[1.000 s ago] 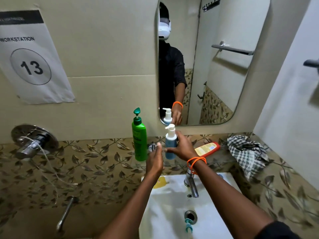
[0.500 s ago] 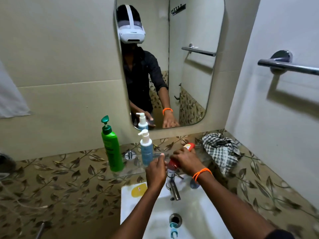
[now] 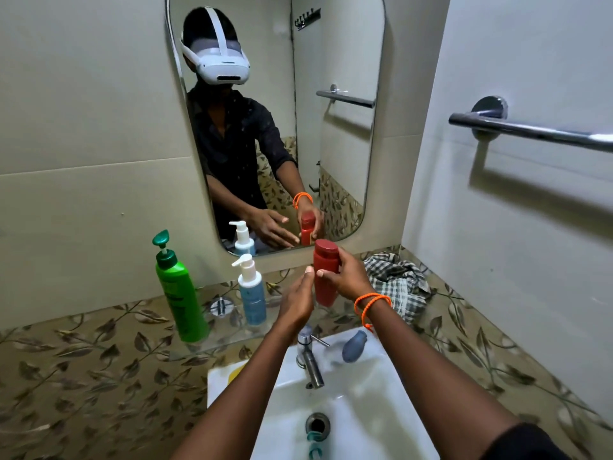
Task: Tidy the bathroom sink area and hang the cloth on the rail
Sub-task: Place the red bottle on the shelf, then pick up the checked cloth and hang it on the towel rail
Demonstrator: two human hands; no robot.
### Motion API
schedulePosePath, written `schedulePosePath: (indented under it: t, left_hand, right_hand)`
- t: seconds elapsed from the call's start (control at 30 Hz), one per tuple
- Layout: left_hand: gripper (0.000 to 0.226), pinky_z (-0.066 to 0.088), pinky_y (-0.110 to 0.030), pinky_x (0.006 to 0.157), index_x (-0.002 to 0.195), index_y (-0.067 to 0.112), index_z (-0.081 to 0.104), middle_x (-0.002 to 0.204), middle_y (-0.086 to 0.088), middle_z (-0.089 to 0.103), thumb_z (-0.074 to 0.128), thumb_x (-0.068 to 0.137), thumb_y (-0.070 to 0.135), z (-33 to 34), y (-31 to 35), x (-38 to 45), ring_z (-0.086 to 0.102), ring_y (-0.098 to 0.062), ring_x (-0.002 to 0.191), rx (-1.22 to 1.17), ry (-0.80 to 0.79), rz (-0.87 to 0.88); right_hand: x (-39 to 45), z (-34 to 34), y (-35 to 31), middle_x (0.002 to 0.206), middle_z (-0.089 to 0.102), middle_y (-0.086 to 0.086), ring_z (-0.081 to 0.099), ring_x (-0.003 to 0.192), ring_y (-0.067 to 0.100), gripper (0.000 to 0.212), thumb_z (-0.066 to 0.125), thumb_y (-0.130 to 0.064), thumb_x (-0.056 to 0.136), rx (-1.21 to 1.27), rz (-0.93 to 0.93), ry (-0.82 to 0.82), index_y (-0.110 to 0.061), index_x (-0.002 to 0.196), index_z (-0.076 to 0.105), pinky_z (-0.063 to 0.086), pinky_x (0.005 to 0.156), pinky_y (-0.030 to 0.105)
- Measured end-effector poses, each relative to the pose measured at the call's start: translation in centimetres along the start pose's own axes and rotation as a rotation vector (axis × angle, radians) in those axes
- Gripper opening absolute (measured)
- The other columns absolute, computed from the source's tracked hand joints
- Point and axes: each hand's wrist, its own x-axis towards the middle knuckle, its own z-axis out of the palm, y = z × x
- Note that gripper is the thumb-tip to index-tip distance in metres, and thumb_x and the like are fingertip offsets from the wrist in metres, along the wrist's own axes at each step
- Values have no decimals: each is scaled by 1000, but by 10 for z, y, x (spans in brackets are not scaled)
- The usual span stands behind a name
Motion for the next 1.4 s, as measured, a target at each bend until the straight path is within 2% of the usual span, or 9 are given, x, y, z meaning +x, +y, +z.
schedulePosePath:
  t: [0.13, 0.37, 0.53, 0.67, 0.83, 1.07, 1.17, 1.33, 1.4]
  left_hand:
    - [62, 47, -56, 111, 137, 30, 64, 142, -7, 64, 36, 97, 69, 6, -3, -3, 61, -26, 126, 11, -31, -2]
    - [65, 48, -59, 110, 145, 24, 56, 148, -7, 59, 37, 100, 67, 7, -10, -7, 58, -28, 130, -3, 98, 65]
    - [59, 39, -48, 118, 147, 21, 55, 154, -6, 54, 39, 104, 58, 7, -14, -8, 50, -26, 142, 35, 212, 117]
    - [34, 49, -32, 79, 97, 34, 69, 105, 0, 72, 41, 105, 52, 19, -15, -20, 67, -22, 99, 80, 282, 194]
    - [28, 46, -25, 55, 80, 24, 71, 71, 8, 69, 59, 99, 40, 44, -4, -32, 63, -5, 66, 327, 240, 413]
    - [45, 42, -38, 113, 139, 19, 61, 142, -4, 61, 68, 95, 31, 94, 74, -20, 52, -20, 134, 388, -32, 649]
    - [50, 47, -39, 113, 139, 24, 62, 140, -2, 65, 73, 92, 38, 101, 111, -15, 59, -15, 130, 286, -234, 614]
    - [24, 61, -42, 86, 104, 8, 78, 96, -8, 81, 79, 88, 26, 110, 145, -31, 76, -17, 86, -92, -376, 381]
    - [31, 57, -40, 93, 116, 6, 73, 108, -9, 78, 77, 90, 23, 107, 157, -40, 73, -19, 100, -267, -595, 280]
  right_hand:
    - [6, -5, 3, 109, 69, -1, 64, 101, 13, 60, 83, -5, 76, 5, 5, -41, -13, 132, 62, 47, 78, 9]
    - [1, -43, 13, 128, 66, 4, 62, 116, 18, 87, 97, -14, 59, -74, 61, -184, -16, 136, 57, 52, 100, 34]
    - [-7, -88, 47, 112, 71, 19, 67, 110, 39, 25, 68, -12, 80, -683, 252, 237, -13, 105, 69, 57, 88, 45]
    - [-27, -87, 77, 134, 63, 16, 60, 125, 40, 35, 55, -15, 90, -829, 458, 176, -14, 123, 64, 51, 101, 47]
    - [-29, -105, 65, 109, 79, 13, 72, 109, 31, 17, 73, -22, 87, -438, 216, 334, -17, 102, 80, 55, 91, 34]
    - [-32, -170, -24, 97, 80, -1, 70, 87, 0, 16, 70, -8, 91, -282, -153, 64, -13, 101, 81, 52, 82, 15]
    - [-41, -195, -51, 90, 75, 1, 65, 71, -7, 16, 64, -3, 95, -118, -161, 77, -5, 104, 77, 47, 65, 6]
    - [-58, -226, -83, 95, 67, 20, 68, 69, 18, 32, 60, 1, 97, 558, 149, -17, 5, 128, 59, 61, 66, 30]
    - [-66, -240, -91, 99, 69, 16, 71, 74, 17, 35, 61, -2, 96, 597, 148, -141, 2, 131, 57, 62, 70, 28]
